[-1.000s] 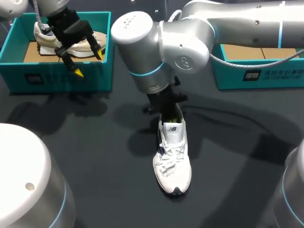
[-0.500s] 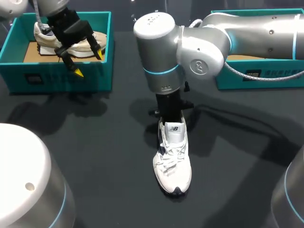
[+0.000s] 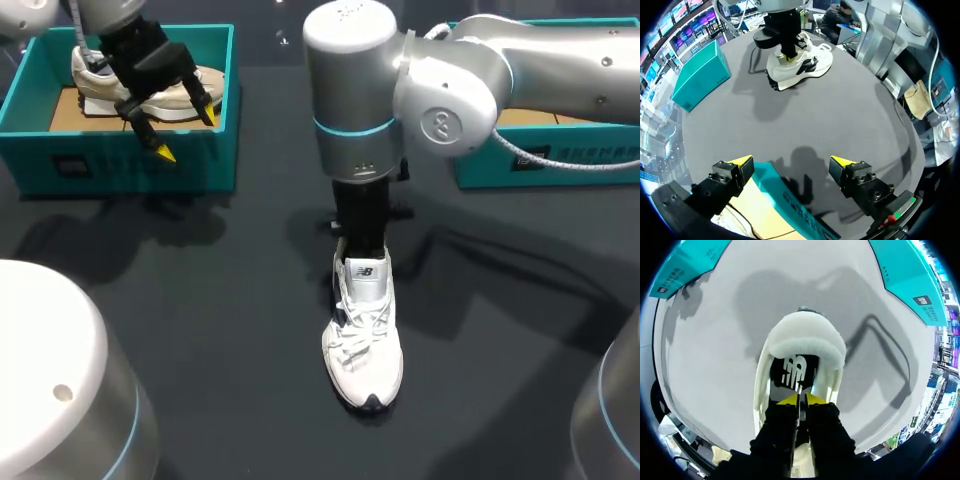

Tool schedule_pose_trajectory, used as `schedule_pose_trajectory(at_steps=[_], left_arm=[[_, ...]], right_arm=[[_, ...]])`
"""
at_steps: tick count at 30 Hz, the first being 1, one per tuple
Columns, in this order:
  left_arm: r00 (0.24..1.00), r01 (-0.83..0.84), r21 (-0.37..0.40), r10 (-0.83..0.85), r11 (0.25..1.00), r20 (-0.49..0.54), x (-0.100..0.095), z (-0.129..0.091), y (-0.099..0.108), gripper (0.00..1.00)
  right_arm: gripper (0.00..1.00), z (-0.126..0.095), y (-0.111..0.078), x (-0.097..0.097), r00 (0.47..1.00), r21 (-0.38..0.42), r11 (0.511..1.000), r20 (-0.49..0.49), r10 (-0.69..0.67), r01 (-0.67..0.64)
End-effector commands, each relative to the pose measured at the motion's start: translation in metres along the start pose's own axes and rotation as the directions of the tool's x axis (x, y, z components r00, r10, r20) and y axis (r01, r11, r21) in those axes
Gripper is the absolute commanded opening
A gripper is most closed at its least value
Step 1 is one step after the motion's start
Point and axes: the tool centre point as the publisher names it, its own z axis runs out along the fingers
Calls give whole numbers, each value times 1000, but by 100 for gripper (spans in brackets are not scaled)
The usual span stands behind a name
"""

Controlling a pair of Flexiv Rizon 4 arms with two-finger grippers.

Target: Take the shoe out of the shoebox, open the shoe tongue, remove and reinsert the insole, then place the shoe into the shoebox

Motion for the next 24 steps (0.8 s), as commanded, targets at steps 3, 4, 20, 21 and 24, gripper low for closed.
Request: schedule_pose_trajectory(at_steps=[3,4,20,21,24], left_arm=[[1000,0,-2,0,1000,1,1,0,0,100],[1000,0,-2,0,1000,1,1,0,0,100],[1000,0,-2,0,1000,1,1,0,0,100],[1000,0,-2,0,1000,1,1,0,0,100],[1000,0,-2,0,1000,1,1,0,0,100]], right_arm=[[20,-4,-1,-2,1000,20,1000,-16,-8,8],[20,-3,-1,-1,1000,27,1000,-23,-11,11],[83,-9,-17,12,1000,73,997,-12,26,-25],[87,-10,-18,13,999,72,997,-8,32,-31],[100,-13,-21,14,999,70,997,0,39,-38]])
